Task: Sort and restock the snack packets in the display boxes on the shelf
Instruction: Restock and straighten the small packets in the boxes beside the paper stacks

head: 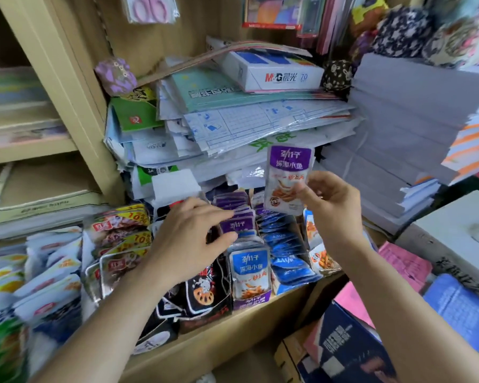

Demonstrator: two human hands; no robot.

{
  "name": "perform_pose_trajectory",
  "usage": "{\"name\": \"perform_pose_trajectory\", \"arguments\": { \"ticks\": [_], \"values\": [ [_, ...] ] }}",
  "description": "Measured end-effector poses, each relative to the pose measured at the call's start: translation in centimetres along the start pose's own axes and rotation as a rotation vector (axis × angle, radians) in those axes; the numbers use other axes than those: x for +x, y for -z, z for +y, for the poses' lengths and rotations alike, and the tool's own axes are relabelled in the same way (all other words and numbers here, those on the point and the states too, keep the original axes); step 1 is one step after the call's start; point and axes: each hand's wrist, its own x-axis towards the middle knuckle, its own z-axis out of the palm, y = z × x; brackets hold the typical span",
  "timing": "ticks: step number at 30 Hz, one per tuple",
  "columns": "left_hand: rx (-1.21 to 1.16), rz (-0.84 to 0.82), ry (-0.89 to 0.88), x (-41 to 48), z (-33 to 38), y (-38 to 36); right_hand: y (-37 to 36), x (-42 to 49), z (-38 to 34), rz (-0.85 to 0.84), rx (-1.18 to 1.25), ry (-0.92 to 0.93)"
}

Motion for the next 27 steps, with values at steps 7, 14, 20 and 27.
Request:
{"name": "perform_pose_trajectory", "arguments": {
  "ticks": [7,14,20,27],
  "values": [
    [0.286,-0.095,-0.097,-1.6,-0.4,-1.1,-1.8,-0.1,0.4,-0.029,0.256,-0.161],
    [0.198,-0.074,-0.163,-1.8,-0.8,-1.1,-3.9,-0.1,1.1,-0.118,0.131,-0.083],
    [0.163,-0.083,-0.146,-1.9,-0.9,-1.1,-3.9,-0.2,3.0,-0.370,-0.525,0.057],
    [0.154,-0.029,-0.123,-1.9,-0.6,-1.3,-2.9,0.7,2.1,-0.284,-0.659,0.117]
  ]
}}
